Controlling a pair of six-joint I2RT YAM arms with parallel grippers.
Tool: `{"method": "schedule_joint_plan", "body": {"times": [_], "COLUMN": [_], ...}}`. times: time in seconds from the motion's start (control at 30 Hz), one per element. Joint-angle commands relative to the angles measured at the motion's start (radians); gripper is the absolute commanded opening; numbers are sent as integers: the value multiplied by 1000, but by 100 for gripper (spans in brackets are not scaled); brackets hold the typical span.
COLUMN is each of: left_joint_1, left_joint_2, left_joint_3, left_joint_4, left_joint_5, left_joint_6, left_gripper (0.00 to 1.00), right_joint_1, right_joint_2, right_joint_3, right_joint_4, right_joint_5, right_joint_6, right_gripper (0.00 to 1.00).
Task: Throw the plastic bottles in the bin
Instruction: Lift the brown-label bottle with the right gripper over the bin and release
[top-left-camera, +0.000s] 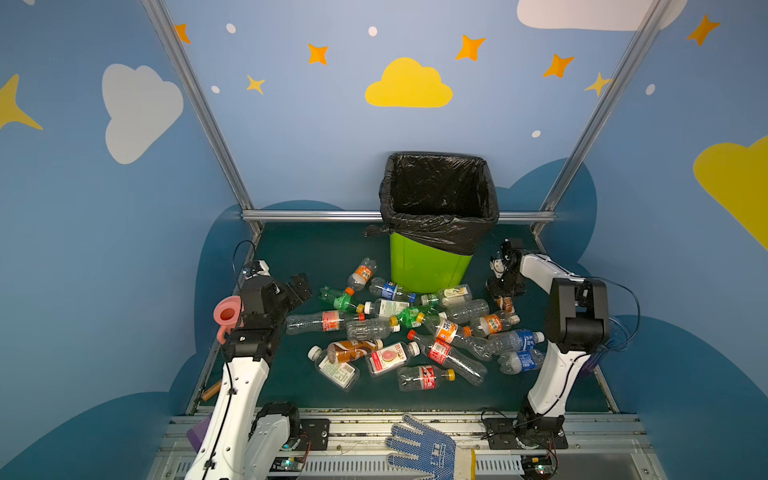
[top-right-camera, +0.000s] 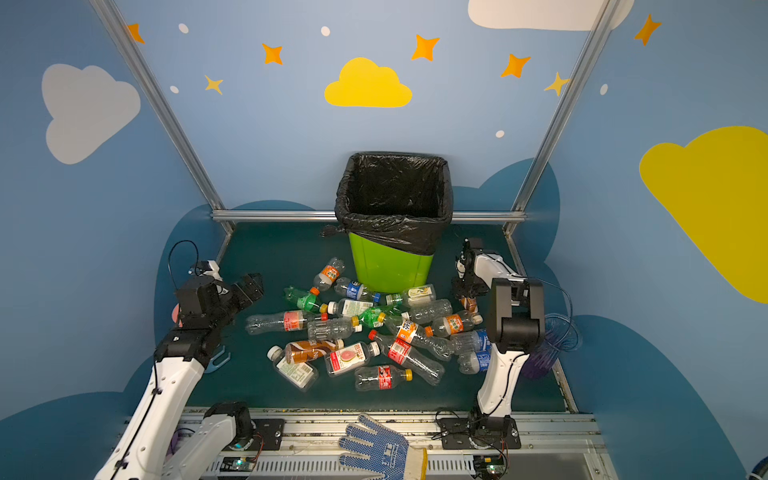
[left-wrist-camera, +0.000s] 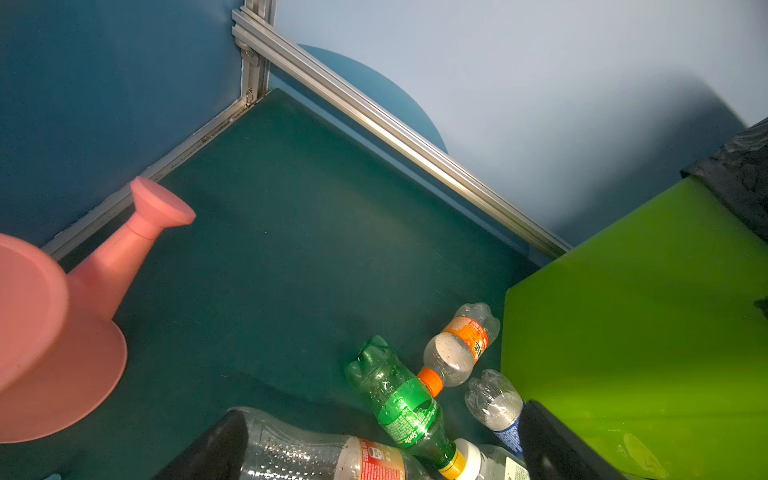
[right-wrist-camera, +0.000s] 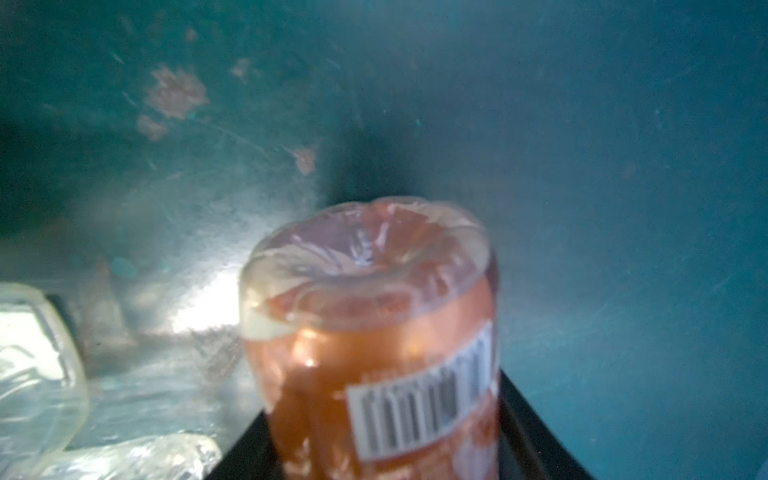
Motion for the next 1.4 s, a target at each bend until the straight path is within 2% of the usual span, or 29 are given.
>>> {"method": "schedule_joint_plan", "body": {"times": [0.0,0.13,0.4,0.63,0.73,0.87,0.93,1.03,1.13,1.2,1.27,1.33,1.37], "left_joint_1": [6,8,7,7,7,7,7,6,4,1,1,1,1], "left_joint_2": [1,12,71,108,137,167,182,200,204,202,199,191,186], "left_joint_3": [-12,-24,-41,-61,-57,-33,-23,-14,-9,-7,7,28,35], "left_joint_4": [-13,6,48,65,58,45,45,50,54,60,43,19,15], "left_joint_5": [-2,1,19,-6,-7,37,64,89,87,82,81,73,73], "left_joint_6": [-6,-15,-50,-65,-61,-44,-38,-41,-52,-59,-51,-31,-16], "left_gripper": [100,100,100,100,100,100,100,100,100,100,100,100,100], "right_joint_1": [-10,-29,-46,-43,-40,-41,-35,32,194,298,326,310,300], "right_joint_2": [-4,-73,-273,-521,-624,-729,-708,-579,-330,-106,58,66,7], "right_joint_3": [43,94,307,470,562,585,619,684,847,1137,1504,1659,1629], "right_joint_4": [-34,-27,-12,140,210,374,397,375,188,-94,-285,-273,-208], "right_joint_5": [-47,-44,22,-25,-58,-112,-190,-312,-382,-349,-252,-206,-200], "right_joint_6": [21,38,82,163,236,352,413,479,398,276,248,265,273], "right_gripper": [52,52,54,55,53,53,53,53,57,67,80,90,92]}}
